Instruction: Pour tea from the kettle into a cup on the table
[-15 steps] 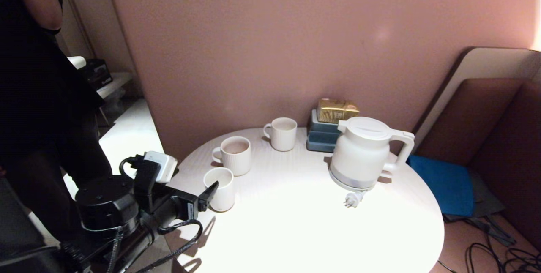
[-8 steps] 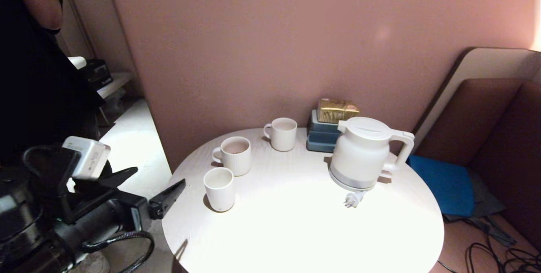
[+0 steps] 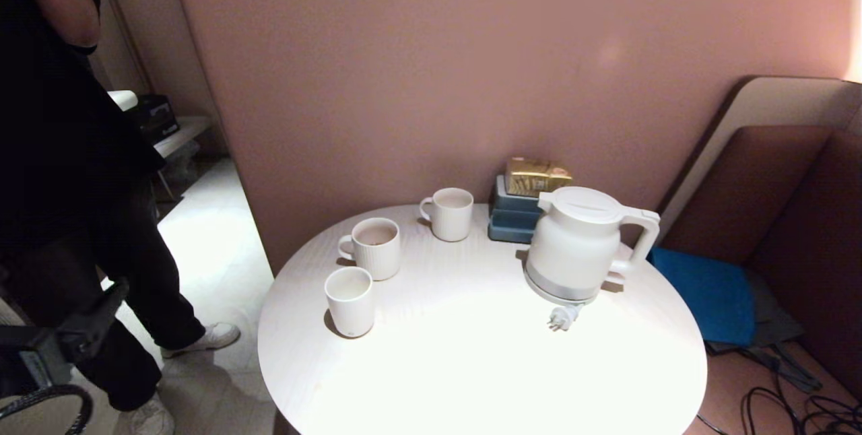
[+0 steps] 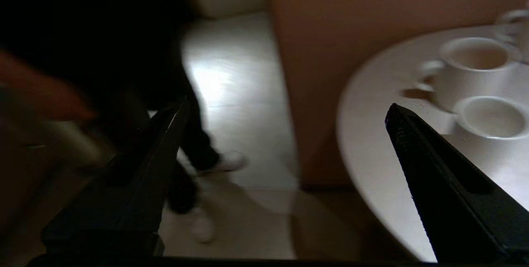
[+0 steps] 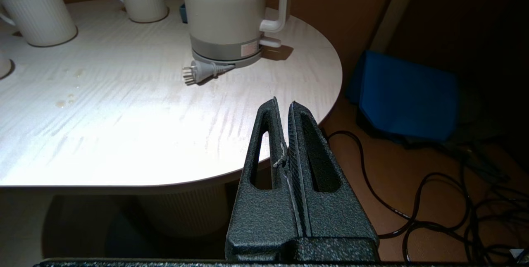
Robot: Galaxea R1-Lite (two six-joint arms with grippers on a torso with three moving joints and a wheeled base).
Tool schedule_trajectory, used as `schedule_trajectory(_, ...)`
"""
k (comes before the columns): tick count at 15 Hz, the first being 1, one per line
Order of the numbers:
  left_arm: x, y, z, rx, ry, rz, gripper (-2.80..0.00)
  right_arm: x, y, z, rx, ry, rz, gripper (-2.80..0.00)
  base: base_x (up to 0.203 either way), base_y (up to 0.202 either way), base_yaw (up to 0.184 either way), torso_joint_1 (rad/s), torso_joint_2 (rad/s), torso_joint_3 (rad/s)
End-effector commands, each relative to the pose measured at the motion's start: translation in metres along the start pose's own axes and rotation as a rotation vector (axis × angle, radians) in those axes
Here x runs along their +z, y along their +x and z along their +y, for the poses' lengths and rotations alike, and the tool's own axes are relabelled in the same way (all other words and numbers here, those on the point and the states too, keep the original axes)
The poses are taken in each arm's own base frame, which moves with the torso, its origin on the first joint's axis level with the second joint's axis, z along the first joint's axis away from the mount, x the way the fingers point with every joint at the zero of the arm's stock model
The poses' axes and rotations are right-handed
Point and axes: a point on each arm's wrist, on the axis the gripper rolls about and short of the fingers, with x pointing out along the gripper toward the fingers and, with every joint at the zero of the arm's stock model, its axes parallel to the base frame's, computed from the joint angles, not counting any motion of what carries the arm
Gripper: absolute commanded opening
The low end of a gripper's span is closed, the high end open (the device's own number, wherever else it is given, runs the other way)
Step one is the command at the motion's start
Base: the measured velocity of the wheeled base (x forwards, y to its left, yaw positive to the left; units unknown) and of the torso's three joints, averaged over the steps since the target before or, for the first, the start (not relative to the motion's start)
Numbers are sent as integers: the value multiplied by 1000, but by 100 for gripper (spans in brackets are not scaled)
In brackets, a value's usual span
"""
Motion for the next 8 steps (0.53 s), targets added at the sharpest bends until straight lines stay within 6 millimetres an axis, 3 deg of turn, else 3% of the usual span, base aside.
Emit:
schedule_trajectory(1, 4, -34, 17, 112, 2, -93, 0, 0, 0, 0, 0, 0, 1, -280, 0, 0, 0, 0, 0, 0)
schedule_trajectory(4, -5, -67, 32, 306, 143, -72, 0, 0, 0, 0, 0, 0, 2, -280, 0, 0, 0, 0, 0, 0)
schedule_trajectory(8, -12, -89, 40, 562, 190, -53, 0, 0, 0, 0, 0, -1, 0, -280, 0, 0, 0, 0, 0, 0)
